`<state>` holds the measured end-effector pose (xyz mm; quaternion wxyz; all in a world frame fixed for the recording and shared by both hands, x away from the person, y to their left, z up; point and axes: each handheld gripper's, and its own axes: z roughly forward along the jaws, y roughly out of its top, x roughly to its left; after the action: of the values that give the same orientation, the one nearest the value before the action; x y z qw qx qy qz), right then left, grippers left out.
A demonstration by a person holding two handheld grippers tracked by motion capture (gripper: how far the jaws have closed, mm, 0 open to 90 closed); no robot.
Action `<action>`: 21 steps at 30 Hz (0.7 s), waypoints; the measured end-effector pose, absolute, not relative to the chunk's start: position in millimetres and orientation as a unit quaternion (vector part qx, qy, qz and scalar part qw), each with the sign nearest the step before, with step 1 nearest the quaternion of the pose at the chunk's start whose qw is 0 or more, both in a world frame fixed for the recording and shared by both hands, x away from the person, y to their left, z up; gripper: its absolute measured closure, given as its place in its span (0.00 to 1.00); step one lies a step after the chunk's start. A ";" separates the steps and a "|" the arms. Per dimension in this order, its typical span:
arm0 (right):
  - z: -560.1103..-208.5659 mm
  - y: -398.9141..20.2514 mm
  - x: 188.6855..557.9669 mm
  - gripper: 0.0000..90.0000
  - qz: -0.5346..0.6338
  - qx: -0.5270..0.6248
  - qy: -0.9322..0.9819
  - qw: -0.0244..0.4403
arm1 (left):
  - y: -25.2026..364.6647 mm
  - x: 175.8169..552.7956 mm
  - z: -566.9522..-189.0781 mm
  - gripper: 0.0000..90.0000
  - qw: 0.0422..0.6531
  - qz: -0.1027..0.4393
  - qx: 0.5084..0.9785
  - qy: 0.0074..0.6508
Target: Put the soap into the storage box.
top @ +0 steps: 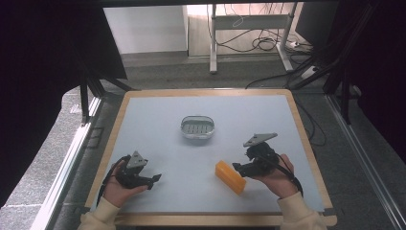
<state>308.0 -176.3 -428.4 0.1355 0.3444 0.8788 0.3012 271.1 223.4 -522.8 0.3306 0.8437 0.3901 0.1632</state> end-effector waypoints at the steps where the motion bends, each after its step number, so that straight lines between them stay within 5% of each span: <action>1: -428.1 -174.7 307.6 0.31 0.301 0.343 0.880 0.135 | 223.5 271.2 -522.8 0.25 0.331 0.163 0.844 0.390; 21: -435.8 -148.5 299.9 0.35 0.263 0.321 0.903 0.113 | 223.3 270.9 -522.6 0.25 0.332 0.163 0.844 0.389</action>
<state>299.9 -148.5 -435.8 0.1129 0.3206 0.9029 0.2632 270.9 223.3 -522.6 0.3324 0.8437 0.3887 0.1630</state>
